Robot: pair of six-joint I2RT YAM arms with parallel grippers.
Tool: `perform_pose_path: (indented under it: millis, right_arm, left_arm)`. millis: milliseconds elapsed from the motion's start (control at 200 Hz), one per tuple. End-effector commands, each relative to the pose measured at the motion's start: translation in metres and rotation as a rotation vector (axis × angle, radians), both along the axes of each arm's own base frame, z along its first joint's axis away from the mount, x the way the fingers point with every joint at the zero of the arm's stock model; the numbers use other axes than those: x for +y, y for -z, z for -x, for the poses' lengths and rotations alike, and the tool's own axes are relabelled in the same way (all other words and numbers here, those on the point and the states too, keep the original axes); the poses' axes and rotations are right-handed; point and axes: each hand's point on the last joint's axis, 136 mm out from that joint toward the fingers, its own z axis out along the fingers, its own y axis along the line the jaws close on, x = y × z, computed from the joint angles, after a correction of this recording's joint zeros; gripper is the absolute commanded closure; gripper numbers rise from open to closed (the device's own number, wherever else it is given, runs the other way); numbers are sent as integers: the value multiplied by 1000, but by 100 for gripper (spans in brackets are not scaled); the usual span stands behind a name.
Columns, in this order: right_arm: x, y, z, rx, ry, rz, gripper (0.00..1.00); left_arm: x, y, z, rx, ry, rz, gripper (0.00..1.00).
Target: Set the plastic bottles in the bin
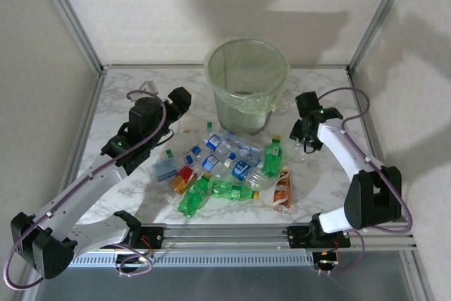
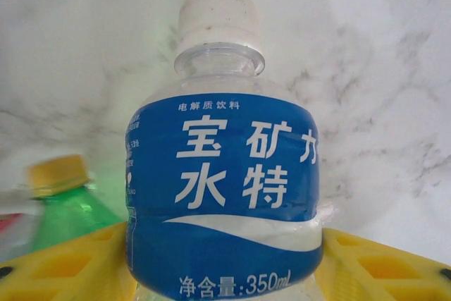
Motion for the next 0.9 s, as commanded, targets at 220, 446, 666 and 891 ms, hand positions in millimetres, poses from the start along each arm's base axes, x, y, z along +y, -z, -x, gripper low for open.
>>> perform_pose_path:
  millis: [220, 446, 666, 891]
  right_arm:
    - [6, -153, -25, -327, 2, -80, 42]
    - [50, -236, -55, -530, -92, -182, 43]
    - [121, -283, -91, -665, -257, -286, 42]
    - [178, -275, -123, -677, -387, -298, 42]
  left_arm:
    - [3, -16, -2, -11, -9, -14, 19]
    - [-3, -21, -8, -10, 6, -22, 19]
    - [-6, -20, -14, -6, 4, -23, 19]
    - [-2, -15, -20, 6, -16, -40, 19]
